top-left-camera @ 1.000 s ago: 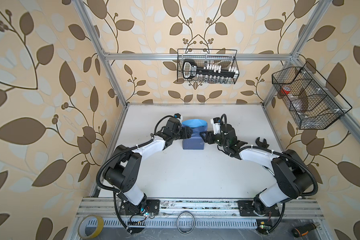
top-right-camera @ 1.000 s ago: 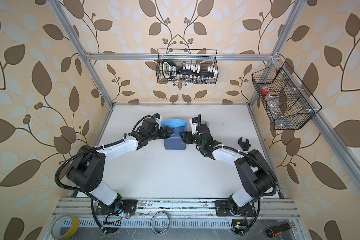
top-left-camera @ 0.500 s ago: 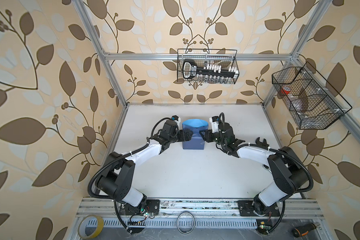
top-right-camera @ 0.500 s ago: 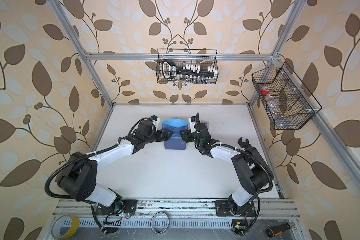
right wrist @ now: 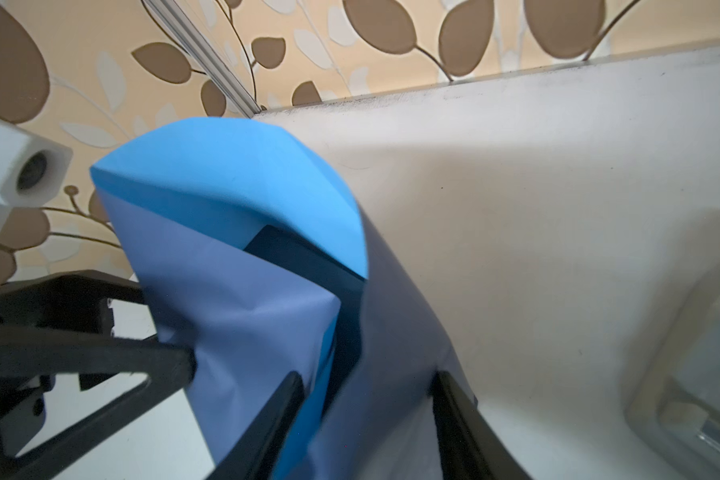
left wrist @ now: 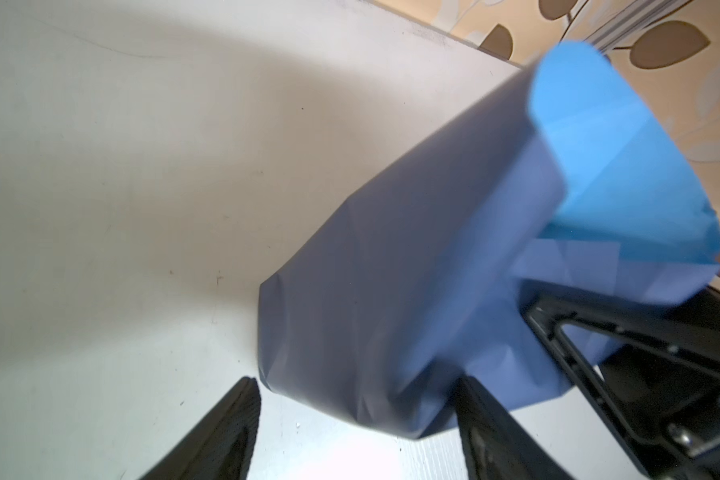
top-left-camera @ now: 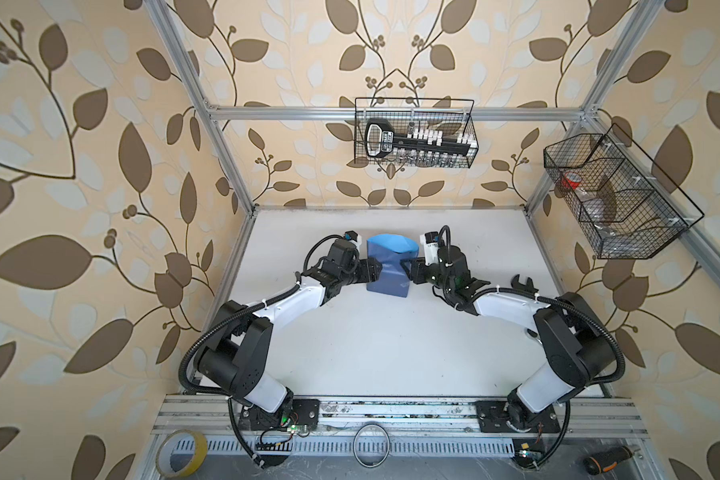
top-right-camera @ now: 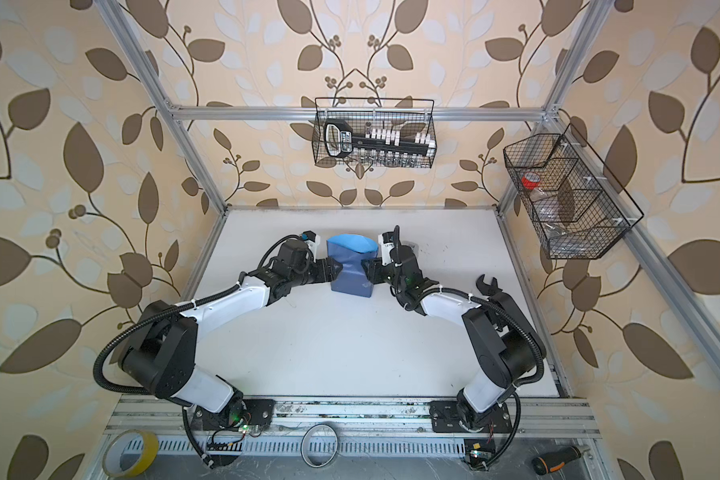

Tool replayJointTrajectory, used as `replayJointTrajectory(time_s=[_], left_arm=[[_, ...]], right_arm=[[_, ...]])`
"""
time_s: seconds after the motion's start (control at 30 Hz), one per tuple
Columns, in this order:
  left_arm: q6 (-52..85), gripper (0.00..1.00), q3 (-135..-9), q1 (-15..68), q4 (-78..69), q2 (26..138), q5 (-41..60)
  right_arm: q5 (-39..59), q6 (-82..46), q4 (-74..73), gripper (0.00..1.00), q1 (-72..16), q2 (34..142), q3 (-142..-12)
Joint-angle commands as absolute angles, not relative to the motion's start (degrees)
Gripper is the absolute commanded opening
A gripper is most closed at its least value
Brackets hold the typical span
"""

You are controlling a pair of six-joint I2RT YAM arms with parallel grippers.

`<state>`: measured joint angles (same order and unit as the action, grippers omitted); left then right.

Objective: Wrap the gift box in paper

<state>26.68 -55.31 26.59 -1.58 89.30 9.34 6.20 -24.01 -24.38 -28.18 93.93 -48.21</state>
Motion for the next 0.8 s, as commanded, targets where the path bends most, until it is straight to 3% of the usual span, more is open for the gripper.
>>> replayJointTrajectory(time_s=[0.0,0.13,0.27,0.57,0.77], left_arm=[[25.78,0.75,-58.59,26.63,-1.23,92.28,5.97],[26.53,0.83,-59.21,26.63,-3.33,93.3,7.15],[26.46,0.84,-61.41,26.29,-2.55,94.49,7.08],[25.24,0.67,-64.38,25.49,-0.39,99.62,6.8],[26.37,0.54,-61.07,25.49,-3.33,99.08,9.09]], right_arm=[[6.67,-21.02,-22.36,0.51,-28.41,95.1,-46.61],[6.72,-20.01,-21.95,0.51,-28.39,95.18,-46.73],[6.94,-19.85,-21.92,0.5,-28.28,95.32,-46.6],[7.07,-19.86,-21.27,0.5,-28.01,95.54,-47.81],[0.38,-20.51,-15.42,0.53,-28.3,95.93,-52.3]])
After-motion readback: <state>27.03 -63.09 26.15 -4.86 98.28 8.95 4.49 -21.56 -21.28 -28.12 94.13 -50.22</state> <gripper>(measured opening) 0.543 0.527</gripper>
